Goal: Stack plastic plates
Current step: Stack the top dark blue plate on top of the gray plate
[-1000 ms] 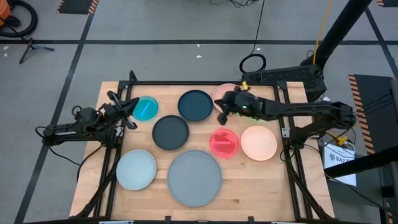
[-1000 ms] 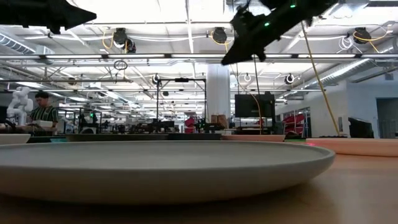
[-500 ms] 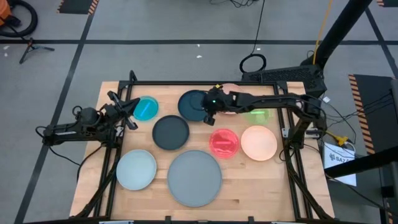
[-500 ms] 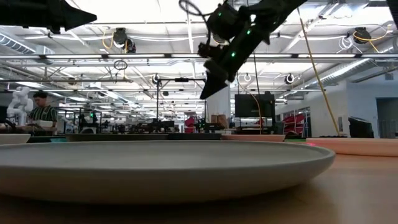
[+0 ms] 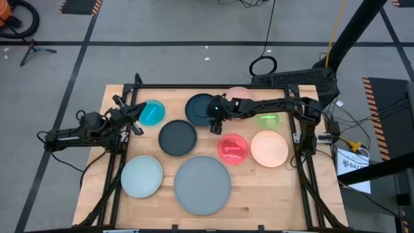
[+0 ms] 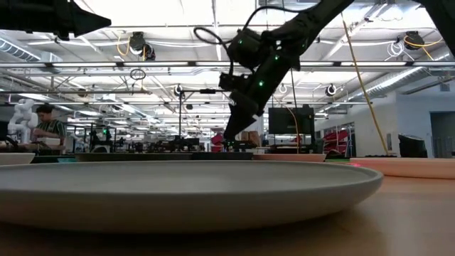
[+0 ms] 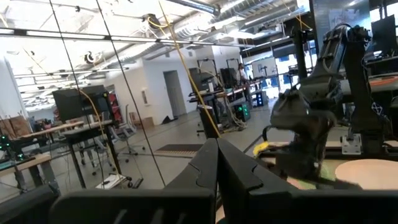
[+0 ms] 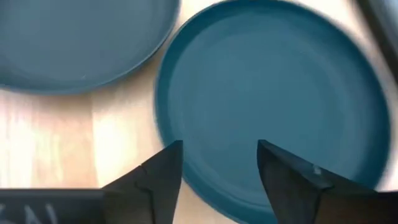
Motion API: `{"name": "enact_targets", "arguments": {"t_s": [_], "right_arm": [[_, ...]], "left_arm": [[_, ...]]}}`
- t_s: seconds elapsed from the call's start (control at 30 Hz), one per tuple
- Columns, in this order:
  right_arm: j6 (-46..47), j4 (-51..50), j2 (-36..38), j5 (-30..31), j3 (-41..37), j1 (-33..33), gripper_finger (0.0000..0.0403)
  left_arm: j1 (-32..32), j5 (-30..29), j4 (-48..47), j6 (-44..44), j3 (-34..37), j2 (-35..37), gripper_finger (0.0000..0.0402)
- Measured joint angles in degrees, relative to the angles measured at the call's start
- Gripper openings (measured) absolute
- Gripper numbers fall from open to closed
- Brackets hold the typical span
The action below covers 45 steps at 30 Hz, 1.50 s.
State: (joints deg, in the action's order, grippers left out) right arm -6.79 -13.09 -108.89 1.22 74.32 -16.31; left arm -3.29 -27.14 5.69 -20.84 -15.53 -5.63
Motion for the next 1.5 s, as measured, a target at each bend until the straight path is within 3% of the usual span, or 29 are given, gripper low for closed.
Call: {"name": "enact_targets", "arguments": {"t_s": [0.27,0.6,1.5], "right_arm": [[-3.41,2.37,-4.37,0.21,0.0,1.11,0.0202],[-4.9,2.61,-4.42,0.41,0.0,1.04,0.0179],[-9.51,4.22,-4.64,0.46,-0.01,1.04,0.0006]], "left_arm": [[0.0,0.0,0.0,0.13,0.0,0.0,0.0006],[-0.01,0.0,0.06,0.11,0.0,0.0,0.0006],[0.0,-0.01,0.51,0.42,0.0,0.02,0.0006]]}}
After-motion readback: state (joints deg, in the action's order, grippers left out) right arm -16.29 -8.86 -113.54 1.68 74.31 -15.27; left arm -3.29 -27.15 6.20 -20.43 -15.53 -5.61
